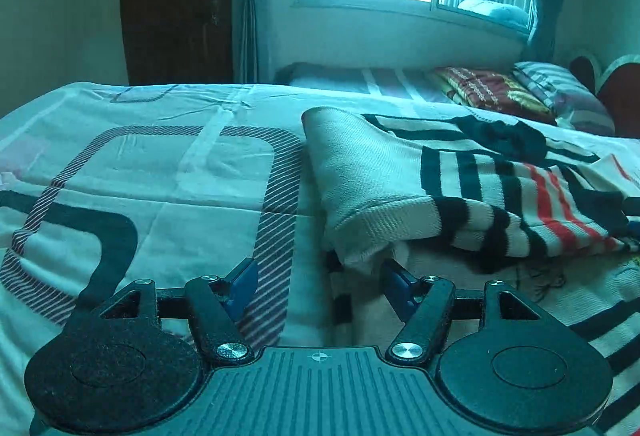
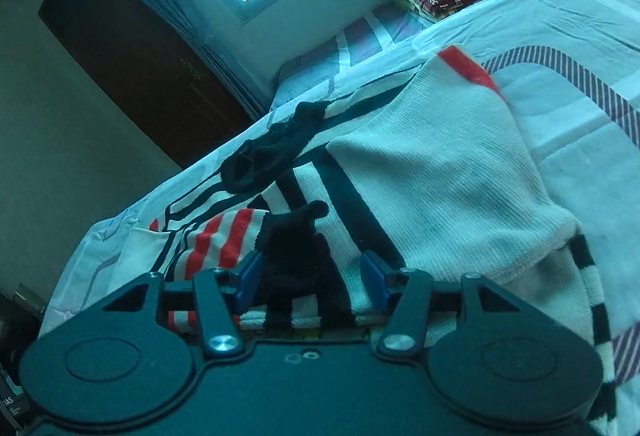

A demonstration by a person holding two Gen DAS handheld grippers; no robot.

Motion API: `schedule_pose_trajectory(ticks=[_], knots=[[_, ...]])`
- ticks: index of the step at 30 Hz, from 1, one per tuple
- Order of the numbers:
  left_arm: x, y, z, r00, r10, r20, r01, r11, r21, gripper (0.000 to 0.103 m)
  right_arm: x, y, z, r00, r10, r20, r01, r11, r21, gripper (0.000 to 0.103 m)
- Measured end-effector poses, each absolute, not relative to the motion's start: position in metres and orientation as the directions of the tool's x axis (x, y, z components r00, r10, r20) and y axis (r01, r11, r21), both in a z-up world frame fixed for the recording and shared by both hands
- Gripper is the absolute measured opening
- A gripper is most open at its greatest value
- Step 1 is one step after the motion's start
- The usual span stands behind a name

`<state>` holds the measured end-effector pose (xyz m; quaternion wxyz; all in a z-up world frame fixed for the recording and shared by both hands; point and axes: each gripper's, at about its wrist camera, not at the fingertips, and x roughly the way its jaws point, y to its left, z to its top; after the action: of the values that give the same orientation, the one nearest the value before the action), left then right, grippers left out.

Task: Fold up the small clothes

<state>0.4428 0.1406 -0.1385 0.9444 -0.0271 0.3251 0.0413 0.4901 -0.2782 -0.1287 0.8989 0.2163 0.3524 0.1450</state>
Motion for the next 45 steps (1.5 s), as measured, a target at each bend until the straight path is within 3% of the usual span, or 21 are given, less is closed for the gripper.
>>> schedule_pose_trajectory(ticks=[3, 5, 6, 7, 13, 15, 18, 22, 26, 29, 34, 38, 40, 42, 45], knots=[[0.457, 0.133, -0.137, 0.794, 0.051, -0.606, -0.063, 0.998, 0.002, 0.067, 0.497, -0.264, -0.127, 0.715, 0.386, -0.583, -0.150, 0.899, 0.412, 0.049], [0.466, 0.124, -0.143, 0.780, 0.018, -0.626, -0.019, 1.000, 0.006, 0.067, 0.500, -0.255, -0.127, 0.711, 0.366, -0.601, -0.181, 0.920, 0.346, 0.028], [0.469, 0.119, -0.147, 0.774, 0.030, -0.633, -0.008, 0.999, 0.037, 0.065, 0.501, -0.251, -0.127, 0.707, 0.360, -0.609, -0.198, 0.927, 0.318, 0.011], [0.469, 0.115, -0.146, 0.781, 0.029, -0.624, 0.004, 0.999, 0.052, 0.061, 0.500, -0.249, -0.126, 0.713, 0.353, -0.605, -0.209, 0.932, 0.297, 0.008], [0.468, 0.119, -0.145, 0.780, 0.016, -0.626, -0.006, 1.000, 0.019, 0.055, 0.473, -0.273, -0.092, 0.827, 0.284, -0.485, -0.196, 0.954, 0.226, 0.007], [0.469, 0.120, -0.145, 0.776, -0.002, -0.631, -0.008, 1.000, -0.013, 0.047, 0.478, -0.278, -0.100, 0.803, 0.273, -0.530, -0.192, 0.960, 0.204, 0.007], [0.470, 0.120, -0.145, 0.771, -0.002, -0.637, -0.017, 1.000, -0.024, 0.045, 0.482, -0.280, -0.116, 0.766, 0.278, -0.580, -0.188, 0.959, 0.212, 0.007], [0.465, 0.118, -0.140, 0.788, 0.009, -0.616, -0.014, 1.000, -0.003, 0.043, 0.479, -0.277, -0.113, 0.782, 0.284, -0.555, -0.196, 0.957, 0.213, 0.007], [0.465, 0.137, -0.146, 0.774, -0.011, -0.633, -0.075, 0.991, -0.108, 0.043, 0.475, -0.274, -0.092, 0.830, 0.303, -0.469, -0.245, 0.952, 0.181, 0.007], [0.459, 0.128, -0.141, 0.796, 0.002, -0.606, -0.045, 0.997, -0.056, 0.043, 0.486, -0.274, -0.091, 0.802, 0.323, -0.503, -0.260, 0.946, 0.193, 0.008], [0.458, 0.107, -0.131, 0.835, 0.001, -0.550, 0.044, 0.997, 0.068, 0.043, 0.494, -0.292, -0.108, 0.729, 0.369, -0.577, -0.203, 0.921, 0.333, 0.038], [0.471, 0.109, -0.134, 0.827, 0.030, -0.561, 0.006, 0.998, 0.063, 0.043, 0.503, -0.290, -0.126, 0.673, 0.405, -0.619, -0.186, 0.903, 0.388, 0.036], [0.473, 0.119, -0.139, 0.828, 0.027, -0.560, -0.045, 0.999, -0.018, 0.038, 0.506, -0.281, -0.126, 0.681, 0.392, -0.619, -0.210, 0.914, 0.349, 0.007], [0.467, 0.133, -0.141, 0.844, 0.024, -0.536, -0.111, 0.985, -0.130, 0.023, 0.502, -0.272, -0.116, 0.718, 0.378, -0.584, -0.253, 0.924, 0.287, 0.007], [0.455, 0.143, -0.140, 0.869, 0.053, -0.491, -0.174, 0.964, -0.203, 0.022, 0.484, -0.259, -0.090, 0.790, 0.414, -0.452, -0.361, 0.910, 0.204, 0.006]])
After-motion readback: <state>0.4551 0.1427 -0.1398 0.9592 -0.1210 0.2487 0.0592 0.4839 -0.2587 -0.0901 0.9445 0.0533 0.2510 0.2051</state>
